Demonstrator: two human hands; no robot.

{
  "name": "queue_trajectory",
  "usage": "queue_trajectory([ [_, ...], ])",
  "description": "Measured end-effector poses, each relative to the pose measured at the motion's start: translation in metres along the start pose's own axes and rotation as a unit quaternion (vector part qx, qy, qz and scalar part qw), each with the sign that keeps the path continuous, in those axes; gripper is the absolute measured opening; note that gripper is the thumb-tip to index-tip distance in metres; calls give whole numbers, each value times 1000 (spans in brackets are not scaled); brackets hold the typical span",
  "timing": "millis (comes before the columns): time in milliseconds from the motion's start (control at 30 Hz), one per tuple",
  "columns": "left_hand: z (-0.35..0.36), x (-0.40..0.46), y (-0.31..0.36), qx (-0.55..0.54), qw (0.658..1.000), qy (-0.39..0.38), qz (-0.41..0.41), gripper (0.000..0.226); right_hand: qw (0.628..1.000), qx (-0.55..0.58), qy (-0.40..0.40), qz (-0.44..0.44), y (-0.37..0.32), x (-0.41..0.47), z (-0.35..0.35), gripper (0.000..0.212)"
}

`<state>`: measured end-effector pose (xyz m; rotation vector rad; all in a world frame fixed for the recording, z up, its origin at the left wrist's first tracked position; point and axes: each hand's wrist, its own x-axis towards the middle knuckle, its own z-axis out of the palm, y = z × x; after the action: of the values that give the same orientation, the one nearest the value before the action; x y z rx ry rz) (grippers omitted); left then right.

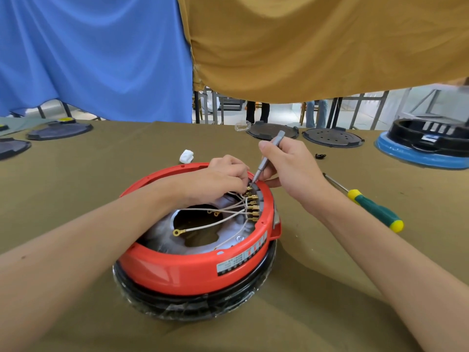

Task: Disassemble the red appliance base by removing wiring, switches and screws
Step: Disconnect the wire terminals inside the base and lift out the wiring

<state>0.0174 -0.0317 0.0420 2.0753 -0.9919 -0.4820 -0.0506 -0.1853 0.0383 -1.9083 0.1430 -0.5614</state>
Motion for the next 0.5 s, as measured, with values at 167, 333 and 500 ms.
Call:
queue_trajectory([
  [167, 0, 0, 1, 6, 1000, 6, 6, 31, 982, -108, 16, -155, 2, -17, -1, 28],
  [333, 1, 0, 4, 46, 999, 0, 20, 18, 932, -236, -8, -276, -6, -26, 2, 26],
  [500, 0, 0, 7, 92, 995, 3, 31, 8, 919, -288, -36, -267, -14, -21, 7, 28],
])
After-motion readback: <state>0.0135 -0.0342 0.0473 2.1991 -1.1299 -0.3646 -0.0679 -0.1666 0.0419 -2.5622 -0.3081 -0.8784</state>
